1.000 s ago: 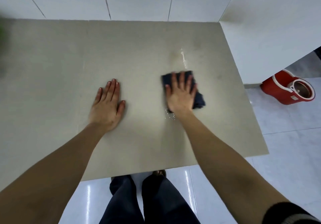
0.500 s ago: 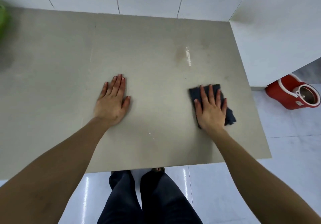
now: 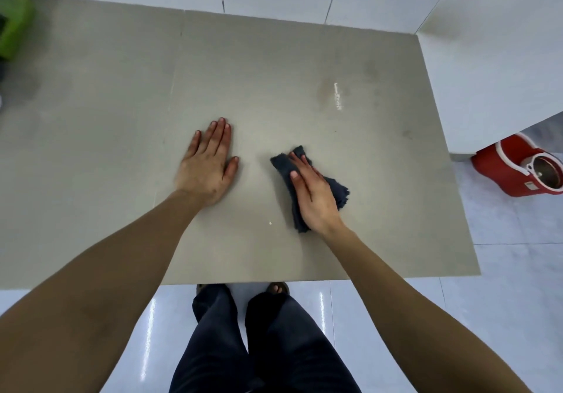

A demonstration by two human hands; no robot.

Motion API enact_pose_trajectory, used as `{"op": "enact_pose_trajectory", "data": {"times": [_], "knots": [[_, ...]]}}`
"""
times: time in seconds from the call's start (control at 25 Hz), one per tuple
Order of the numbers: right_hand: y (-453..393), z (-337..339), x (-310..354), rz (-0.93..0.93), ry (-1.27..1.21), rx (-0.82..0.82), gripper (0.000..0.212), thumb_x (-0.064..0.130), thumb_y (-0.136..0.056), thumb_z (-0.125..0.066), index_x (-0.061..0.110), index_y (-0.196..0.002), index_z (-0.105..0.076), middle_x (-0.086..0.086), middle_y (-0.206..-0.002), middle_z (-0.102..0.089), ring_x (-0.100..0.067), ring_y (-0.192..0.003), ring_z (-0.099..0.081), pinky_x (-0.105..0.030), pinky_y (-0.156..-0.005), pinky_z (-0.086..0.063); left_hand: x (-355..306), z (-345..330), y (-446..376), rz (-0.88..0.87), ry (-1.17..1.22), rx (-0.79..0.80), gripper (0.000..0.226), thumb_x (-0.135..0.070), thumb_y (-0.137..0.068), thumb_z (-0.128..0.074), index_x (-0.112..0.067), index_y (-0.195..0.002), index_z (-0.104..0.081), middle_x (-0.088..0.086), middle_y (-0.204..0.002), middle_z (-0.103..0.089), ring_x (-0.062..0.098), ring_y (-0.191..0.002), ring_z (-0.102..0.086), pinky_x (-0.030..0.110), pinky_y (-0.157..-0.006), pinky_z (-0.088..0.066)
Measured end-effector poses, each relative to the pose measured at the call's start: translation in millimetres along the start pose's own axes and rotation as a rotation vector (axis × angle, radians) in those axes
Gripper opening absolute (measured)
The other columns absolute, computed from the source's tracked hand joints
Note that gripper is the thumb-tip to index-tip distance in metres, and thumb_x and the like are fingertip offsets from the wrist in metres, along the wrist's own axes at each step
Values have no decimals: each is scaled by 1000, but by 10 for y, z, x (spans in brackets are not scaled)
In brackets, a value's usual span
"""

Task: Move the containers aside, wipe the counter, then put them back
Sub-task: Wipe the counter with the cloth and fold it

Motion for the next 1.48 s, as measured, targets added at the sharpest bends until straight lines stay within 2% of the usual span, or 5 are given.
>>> {"op": "enact_pose_trajectory", "data": {"times": [0.44, 0.6, 0.88, 1.28, 1.48], "knots": [[496, 159, -454, -52, 724, -39, 58, 48, -96, -24, 33, -152, -20, 4, -162, -14, -25, -150, -9, -51, -120, -4, -8, 19, 14, 6, 21, 7, 72, -48, -92, -5, -11, -153, -1, 4, -162, -1, 15, -149, 2, 36, -122, 1], [-344, 405, -575, -408, 653, -184, 61, 49, -99, -24, 29, -154, -9, -4, -164, -3, -30, -150, 4, -57, -118, 0, 13, 5, 28, 10, 21, 11, 70, -47, -93, -6, -12, -153, 0, 3, -162, 1, 14, -149, 4, 37, -122, 0], [515, -170, -102, 15, 661, 25, 58, 48, -97, -28, 34, -153, -17, 6, -162, -12, -21, -151, -2, -46, -121, -2, 30, 52, 0, 12, 82, 7, 76, -51, -89, -7, -11, -153, -5, 4, -162, -5, 16, -149, -2, 32, -121, 1], [-718, 1465, -1359, -680, 588, -354, 60, 46, -99, -19, 28, -155, -5, -2, -164, 0, -29, -150, 6, -53, -120, 3, -87, -13, -609, 87, 9, -20, 66, -42, -97, -12, -7, -152, 0, 8, -162, 0, 19, -149, 2, 40, -122, -2], [-1589, 711, -688, -370, 656, -221, 60, 43, -99, -27, 23, -154, -15, -6, -163, -10, -33, -150, -2, -50, -120, -1, -86, -37, -641, 86, -2, -31, 69, -44, -93, -7, -8, -152, -1, 7, -162, 0, 18, -149, 2, 39, -122, -2]]}}
Point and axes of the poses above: each hand's wrist, its own y-axis away from the middle knuckle, its own z-axis out of the back of the hand, x = y × z, the point moved 1 cm from there along -y, towards the middle knuckle
